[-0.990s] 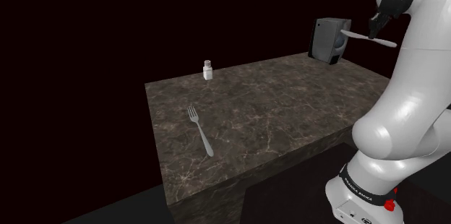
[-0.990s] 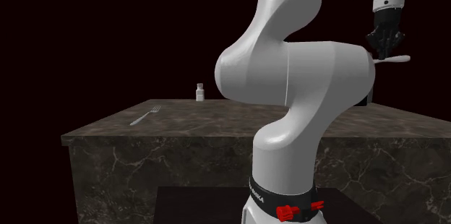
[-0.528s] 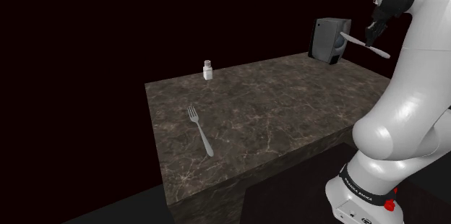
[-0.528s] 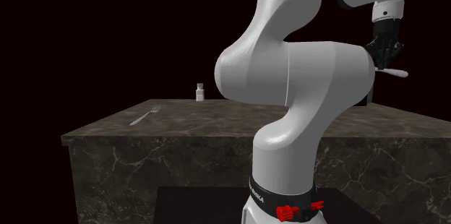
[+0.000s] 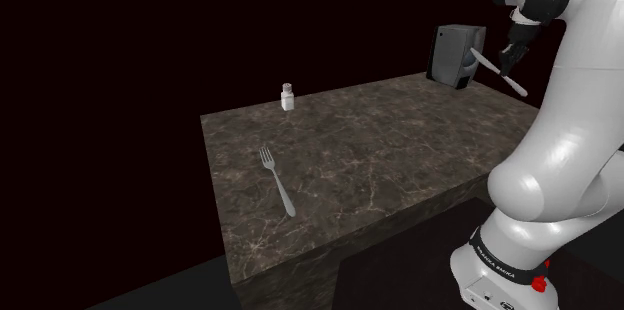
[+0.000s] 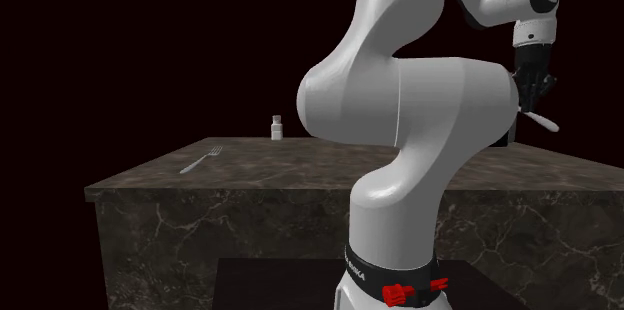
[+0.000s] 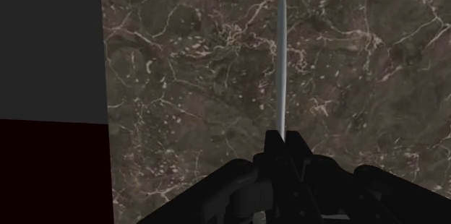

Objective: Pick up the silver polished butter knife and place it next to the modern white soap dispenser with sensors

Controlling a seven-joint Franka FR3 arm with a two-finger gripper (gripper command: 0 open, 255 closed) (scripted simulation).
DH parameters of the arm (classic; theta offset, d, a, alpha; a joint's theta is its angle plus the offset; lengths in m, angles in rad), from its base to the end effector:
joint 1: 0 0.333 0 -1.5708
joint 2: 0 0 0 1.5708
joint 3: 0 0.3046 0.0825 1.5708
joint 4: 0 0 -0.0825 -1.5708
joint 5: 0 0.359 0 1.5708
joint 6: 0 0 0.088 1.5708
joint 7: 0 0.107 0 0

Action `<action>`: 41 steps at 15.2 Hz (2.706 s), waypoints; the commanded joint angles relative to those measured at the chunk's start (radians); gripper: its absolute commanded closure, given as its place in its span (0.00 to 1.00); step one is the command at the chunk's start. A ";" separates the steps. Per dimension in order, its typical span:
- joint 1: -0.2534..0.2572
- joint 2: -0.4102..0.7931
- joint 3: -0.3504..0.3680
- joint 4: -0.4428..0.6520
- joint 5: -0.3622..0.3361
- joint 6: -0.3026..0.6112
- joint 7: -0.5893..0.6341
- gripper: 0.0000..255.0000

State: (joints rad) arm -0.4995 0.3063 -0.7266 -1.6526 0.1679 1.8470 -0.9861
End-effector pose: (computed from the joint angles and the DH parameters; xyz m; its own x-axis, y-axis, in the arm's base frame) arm 0.2540 -0.5467 0.4635 0.9628 -0.2651 -0.0522 -0.2656 -0.9641 -0.0031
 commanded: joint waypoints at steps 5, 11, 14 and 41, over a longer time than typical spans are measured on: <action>0.000 0.018 0.007 -0.059 0.015 0.072 -0.008 1.00; -0.005 0.045 0.017 -0.109 0.036 0.143 -0.020 1.00; -0.009 0.061 0.023 -0.130 0.049 0.177 -0.027 1.00; -0.003 0.038 0.013 -0.078 0.029 0.107 -0.013 0.00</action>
State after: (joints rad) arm -0.5024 0.3444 -0.7135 -1.7305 0.1978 1.9540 -0.9993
